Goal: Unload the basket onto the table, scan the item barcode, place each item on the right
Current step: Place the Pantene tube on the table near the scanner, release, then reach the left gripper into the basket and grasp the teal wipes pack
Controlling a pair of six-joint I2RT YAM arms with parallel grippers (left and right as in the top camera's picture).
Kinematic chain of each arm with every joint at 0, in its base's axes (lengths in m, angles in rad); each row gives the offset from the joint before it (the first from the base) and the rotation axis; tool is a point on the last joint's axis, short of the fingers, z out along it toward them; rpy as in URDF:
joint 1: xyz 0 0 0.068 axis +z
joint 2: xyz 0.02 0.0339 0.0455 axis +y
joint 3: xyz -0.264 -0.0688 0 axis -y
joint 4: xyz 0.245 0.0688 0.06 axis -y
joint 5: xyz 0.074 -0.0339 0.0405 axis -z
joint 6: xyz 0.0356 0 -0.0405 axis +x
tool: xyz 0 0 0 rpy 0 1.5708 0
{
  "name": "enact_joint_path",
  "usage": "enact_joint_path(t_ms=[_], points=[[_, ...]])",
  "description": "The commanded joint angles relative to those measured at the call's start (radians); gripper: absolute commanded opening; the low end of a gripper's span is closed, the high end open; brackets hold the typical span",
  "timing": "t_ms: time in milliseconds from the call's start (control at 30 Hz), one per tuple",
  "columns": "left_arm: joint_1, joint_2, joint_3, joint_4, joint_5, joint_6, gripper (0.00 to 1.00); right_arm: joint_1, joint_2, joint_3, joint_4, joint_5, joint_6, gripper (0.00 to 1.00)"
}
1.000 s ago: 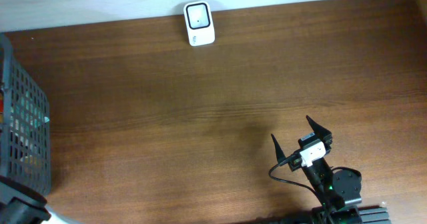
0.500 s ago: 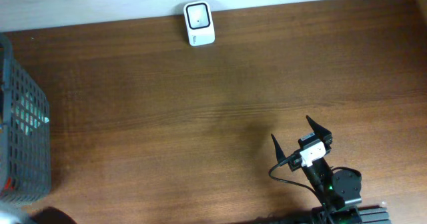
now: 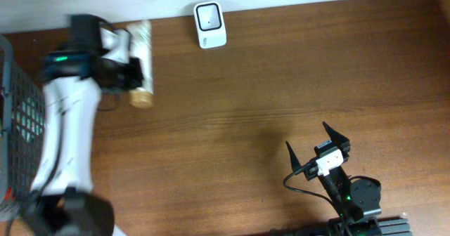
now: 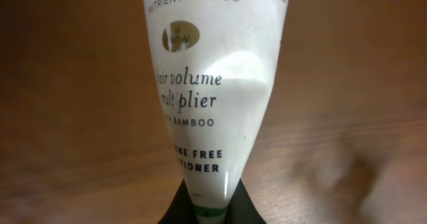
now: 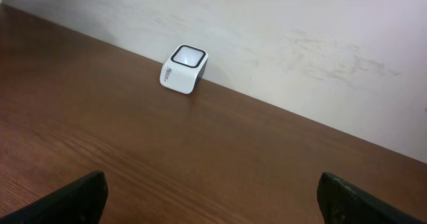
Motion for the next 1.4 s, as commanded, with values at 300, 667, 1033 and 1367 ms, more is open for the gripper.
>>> enact_joint_path(t_ms=[300, 667, 1033, 1367], points=[[-0.167, 0.230, -0.076, 0.156, -0.066, -0.158, 0.78, -0.003, -0.006, -0.008, -0.002, 0.009, 0.014, 0.99], [-0.005, -0.119, 0.386, -0.019, -0.445, -0.158, 0.99, -0.003, -0.006, -0.008, -0.002, 0.009, 0.014, 0.98], [0.606, -0.209, 0.348, -0.031, -0.665, -0.187, 0.99, -0.003, -0.006, -0.008, -0.002, 0.009, 0.014, 0.99], [0.836, 0.089, 0.335, -0.069, -0.209, 0.023, 0.97, -0.003, -0.006, -0.008, -0.002, 0.009, 0.014, 0.98]])
